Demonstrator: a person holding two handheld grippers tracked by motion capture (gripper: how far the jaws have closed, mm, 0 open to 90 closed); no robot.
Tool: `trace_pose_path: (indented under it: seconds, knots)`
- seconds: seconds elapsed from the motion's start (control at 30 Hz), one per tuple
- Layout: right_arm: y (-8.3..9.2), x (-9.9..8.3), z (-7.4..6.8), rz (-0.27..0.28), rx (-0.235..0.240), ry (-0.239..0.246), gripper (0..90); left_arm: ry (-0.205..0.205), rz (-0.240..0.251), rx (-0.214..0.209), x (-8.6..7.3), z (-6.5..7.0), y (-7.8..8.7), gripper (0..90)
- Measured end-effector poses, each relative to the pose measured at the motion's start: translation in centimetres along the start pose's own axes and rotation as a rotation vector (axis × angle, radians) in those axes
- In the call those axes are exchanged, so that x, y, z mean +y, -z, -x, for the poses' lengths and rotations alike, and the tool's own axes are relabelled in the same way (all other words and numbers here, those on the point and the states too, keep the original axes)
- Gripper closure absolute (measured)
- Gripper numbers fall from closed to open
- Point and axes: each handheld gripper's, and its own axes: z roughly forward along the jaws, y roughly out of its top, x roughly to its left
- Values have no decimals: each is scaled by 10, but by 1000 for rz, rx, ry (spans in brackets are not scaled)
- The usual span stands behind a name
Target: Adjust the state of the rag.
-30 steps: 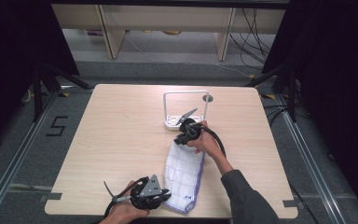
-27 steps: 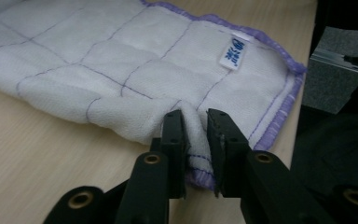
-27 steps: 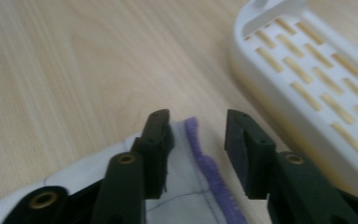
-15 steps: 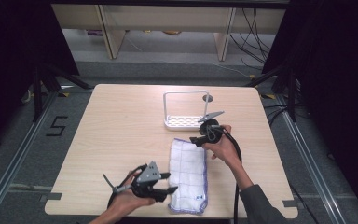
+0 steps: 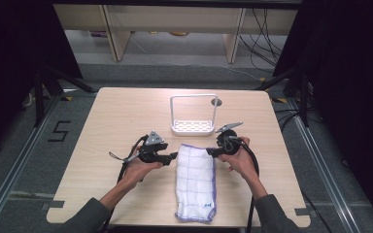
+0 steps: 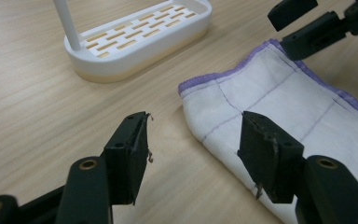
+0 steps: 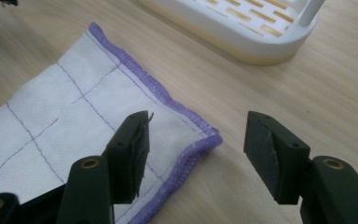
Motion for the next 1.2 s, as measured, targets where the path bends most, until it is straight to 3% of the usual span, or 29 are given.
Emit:
trace_pose_path:
  seconds: [0.07,0.1,0.17,0.23,0.37,0.4,0.5,0.63,0.73,0.8,0.87,1.0,1.07,1.13,1.2]
  knots:
    - [-1,-1,1,1,-10,2,404,19,10,-1,3,0,-9,412]
    - [-1,-1,1,0,-11,-13,403,19,1,-12,4,0,-11,407]
    - [-2,-2,3,15,-17,2,402,20,-12,-22,5,0,-18,390]
    - [-2,-2,3,29,-13,-25,401,19,-24,-29,7,1,-22,387]
    - [-1,-2,5,14,-13,-21,398,37,-17,-32,10,2,-28,388]
    - [-3,-2,5,32,-14,-32,398,21,-35,-31,10,1,-28,388]
    - [-1,-3,5,4,-32,-26,397,24,-40,-40,12,-1,-31,387]
    - [-6,-3,7,33,-6,-17,397,18,-45,-42,14,-2,-32,387]
    - [-6,-4,8,5,-19,-25,397,24,-49,-35,13,-2,-36,387]
    - [-8,-5,8,4,-3,-24,397,19,-54,-38,13,-2,-38,387]
    - [-10,-5,7,9,-23,-8,398,18,-63,-36,13,-2,-39,388]
    - [-9,-4,6,16,-15,1,410,8,-45,-7,15,-5,-38,394]
    - [-9,-3,5,13,-10,-14,412,12,-48,-13,14,-6,-38,401]
    - [-12,-4,6,25,-20,4,414,8,-58,-17,13,-7,-39,406]
    - [-12,-3,6,1,-8,-4,421,20,-56,-19,13,-6,-41,410]
